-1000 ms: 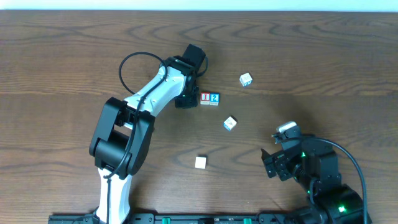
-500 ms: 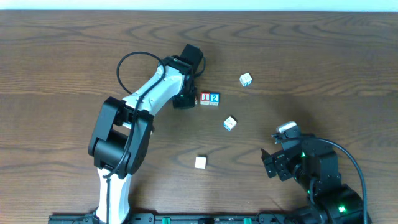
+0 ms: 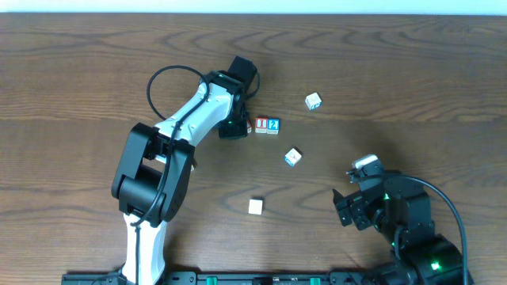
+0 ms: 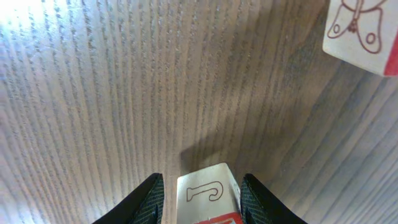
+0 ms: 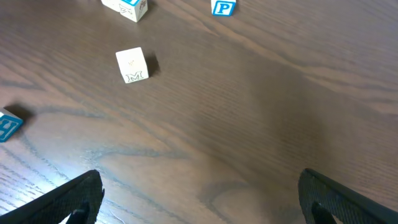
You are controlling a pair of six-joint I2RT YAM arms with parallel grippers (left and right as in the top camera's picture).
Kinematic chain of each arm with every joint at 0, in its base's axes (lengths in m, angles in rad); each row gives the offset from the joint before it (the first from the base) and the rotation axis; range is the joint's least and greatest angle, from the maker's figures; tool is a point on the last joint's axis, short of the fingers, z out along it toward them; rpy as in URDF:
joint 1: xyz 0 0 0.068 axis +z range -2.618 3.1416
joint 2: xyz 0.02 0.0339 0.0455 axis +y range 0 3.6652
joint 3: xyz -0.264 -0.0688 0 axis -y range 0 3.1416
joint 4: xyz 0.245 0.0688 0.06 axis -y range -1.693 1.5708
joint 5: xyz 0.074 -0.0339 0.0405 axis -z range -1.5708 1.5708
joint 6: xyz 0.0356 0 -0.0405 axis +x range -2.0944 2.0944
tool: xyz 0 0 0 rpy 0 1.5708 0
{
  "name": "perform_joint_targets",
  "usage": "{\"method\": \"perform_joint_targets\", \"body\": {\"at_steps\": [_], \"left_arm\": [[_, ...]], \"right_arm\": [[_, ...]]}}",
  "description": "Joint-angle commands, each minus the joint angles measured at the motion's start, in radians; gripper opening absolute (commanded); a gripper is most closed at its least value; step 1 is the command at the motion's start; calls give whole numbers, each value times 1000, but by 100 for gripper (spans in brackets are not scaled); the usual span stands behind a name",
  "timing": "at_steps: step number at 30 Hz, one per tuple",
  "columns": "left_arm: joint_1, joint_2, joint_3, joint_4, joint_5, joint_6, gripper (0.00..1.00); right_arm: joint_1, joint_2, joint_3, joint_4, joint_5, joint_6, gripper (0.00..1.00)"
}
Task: Spell out Ai2
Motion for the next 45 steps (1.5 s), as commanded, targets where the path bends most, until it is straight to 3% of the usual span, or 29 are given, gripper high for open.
{"method": "perform_joint_targets", "body": {"at_steps": [1,45], "left_arm": [[3,15,9,-18,18,-51,41],[2,15,9,-120,90,-40,40]], "right_arm": [[-9,-2,-1,1,6,6,99],[-9,-2,-1,1,6,6,99]]}}
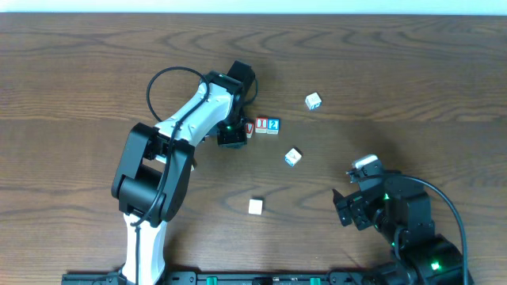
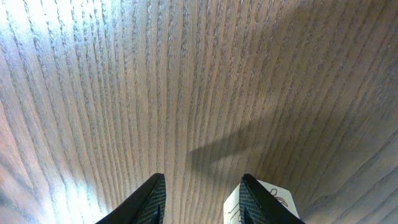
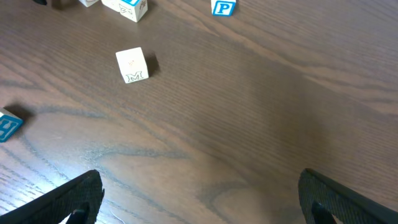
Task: Spell out Ai2
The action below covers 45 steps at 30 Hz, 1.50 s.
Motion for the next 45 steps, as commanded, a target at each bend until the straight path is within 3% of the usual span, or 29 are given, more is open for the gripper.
{"method": "perform_joint_targets", "body": {"at_steps": [1,45], "left_arm": [[2,15,9,-7,6,-41,40],[-14,15,9,42,-12,-40,39]], "right_arm": [[-9,-2,-1,0,7,6,99],[-9,-2,-1,1,7,6,99]]}}
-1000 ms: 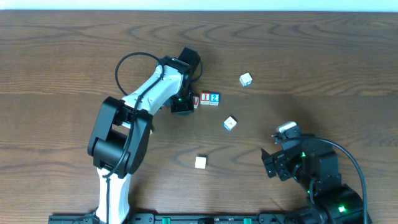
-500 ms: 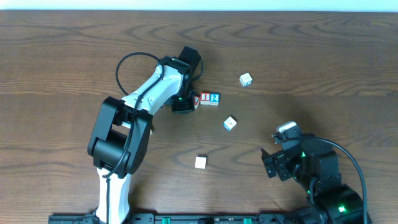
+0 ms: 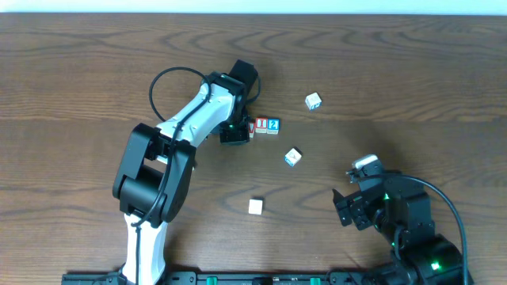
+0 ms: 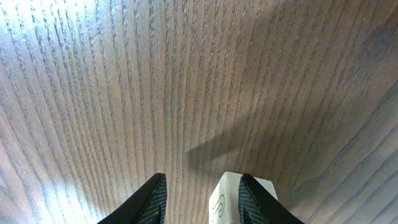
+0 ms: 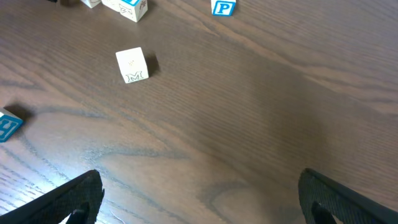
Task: Spell out Ai2
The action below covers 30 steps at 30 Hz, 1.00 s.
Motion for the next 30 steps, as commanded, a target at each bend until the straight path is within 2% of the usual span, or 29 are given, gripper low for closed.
{"method": "perform_joint_targets", "body": {"at_steps": [1,30], "left_arm": [[-3,15,9,-8,0,-40,39],[-7,15,9,-58,59,46,39]], "right_arm": [[-9,-2,-1,1,6,7,99],[-9,-2,-1,1,6,6,99]]}}
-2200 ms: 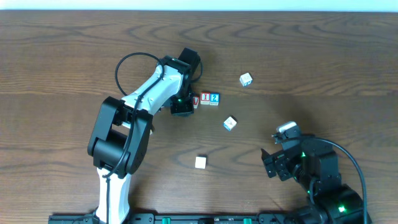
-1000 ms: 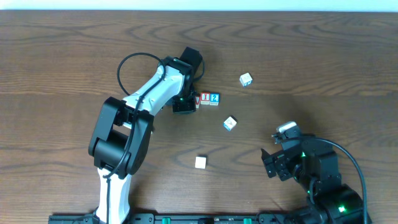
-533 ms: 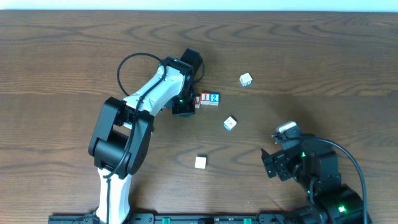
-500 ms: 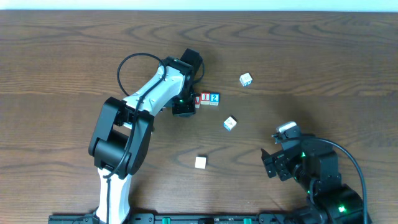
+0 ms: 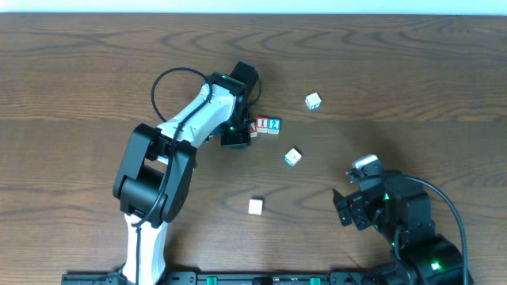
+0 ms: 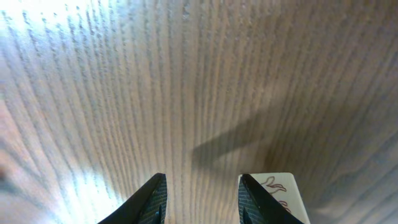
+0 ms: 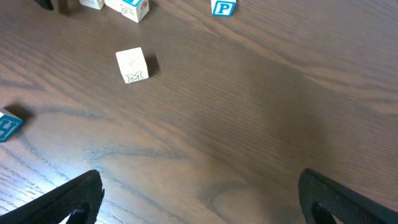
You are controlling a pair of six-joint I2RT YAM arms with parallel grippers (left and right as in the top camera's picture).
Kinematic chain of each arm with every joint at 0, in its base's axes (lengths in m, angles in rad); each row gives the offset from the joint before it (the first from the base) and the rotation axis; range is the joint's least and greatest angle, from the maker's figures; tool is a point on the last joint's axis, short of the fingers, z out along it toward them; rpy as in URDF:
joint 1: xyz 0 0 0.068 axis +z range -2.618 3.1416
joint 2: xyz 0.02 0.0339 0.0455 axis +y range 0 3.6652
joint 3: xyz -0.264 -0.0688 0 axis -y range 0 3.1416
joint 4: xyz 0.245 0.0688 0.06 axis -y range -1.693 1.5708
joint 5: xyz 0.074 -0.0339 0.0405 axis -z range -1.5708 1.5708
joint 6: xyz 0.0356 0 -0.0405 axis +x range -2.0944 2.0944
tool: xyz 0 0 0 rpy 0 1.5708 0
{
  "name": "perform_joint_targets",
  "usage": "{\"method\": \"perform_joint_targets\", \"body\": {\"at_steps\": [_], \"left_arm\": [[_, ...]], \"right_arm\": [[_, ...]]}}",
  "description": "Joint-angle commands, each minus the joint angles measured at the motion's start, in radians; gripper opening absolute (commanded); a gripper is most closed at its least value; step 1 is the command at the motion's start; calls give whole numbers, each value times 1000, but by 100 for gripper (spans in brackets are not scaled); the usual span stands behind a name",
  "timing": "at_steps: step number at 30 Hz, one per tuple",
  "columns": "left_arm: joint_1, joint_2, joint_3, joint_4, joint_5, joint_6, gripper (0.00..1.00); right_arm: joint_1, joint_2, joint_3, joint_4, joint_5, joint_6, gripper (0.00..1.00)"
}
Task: Spell out Ai2
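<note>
Three blocks stand in a row in the overhead view: a red-printed block [image 5: 252, 125] on the left, a red "I" block [image 5: 262, 124] and a blue "2" block [image 5: 274, 124]. My left gripper [image 5: 235, 138] sits just left of and nearer than the row and partly covers the left block. In the left wrist view the left gripper [image 6: 202, 186] is open over bare wood, and a white block with a red drawing [image 6: 283, 196] lies outside its right finger. My right gripper [image 5: 348, 212] rests open at the near right, nothing between its fingers [image 7: 81, 199].
Loose blocks lie about: one at the far right [image 5: 314, 100], a blue-printed one [image 5: 293, 157] below the row, a plain one [image 5: 255, 207] near the front. The right wrist view shows an "M" block [image 7: 132, 65] and a "P" block [image 7: 223, 7].
My left gripper has shifted slightly; the white block beside its right finger now lies further out to the right in the wrist view. The right arm has not moved.
At first a block with a "J" face stood between my left fingers, close to the "I" block. Then that block stood at the left end of the row and my fingers were off it over bare wood. They have stayed open beside it since.
</note>
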Motion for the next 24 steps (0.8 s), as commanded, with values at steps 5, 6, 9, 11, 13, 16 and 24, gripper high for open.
{"method": "perform_joint_targets", "body": {"at_steps": [5,6,9,11,13,16,24], "left_arm": [[-4,15,9,-44,0,14,39],[-4,15,8,-44,-2,19,39],[-4,15,9,-27,-27,24,39],[-2,15,8,-2,-47,37,40],[-2,15,9,15,-59,37,40],[-2,15,9,26,-68,38,40],[-2,15,9,51,-88,45,40]], "right_arm": [[-9,-2,-1,1,7,6,99],[-9,-2,-1,1,7,6,99],[-9,-2,-1,1,7,6,99],[-9,-2,-1,1,7,7,99],[-9,-2,-1,1,7,6,99],[-9,-2,-1,1,7,6,99],[-9,-2,-1,1,7,6,99]]}}
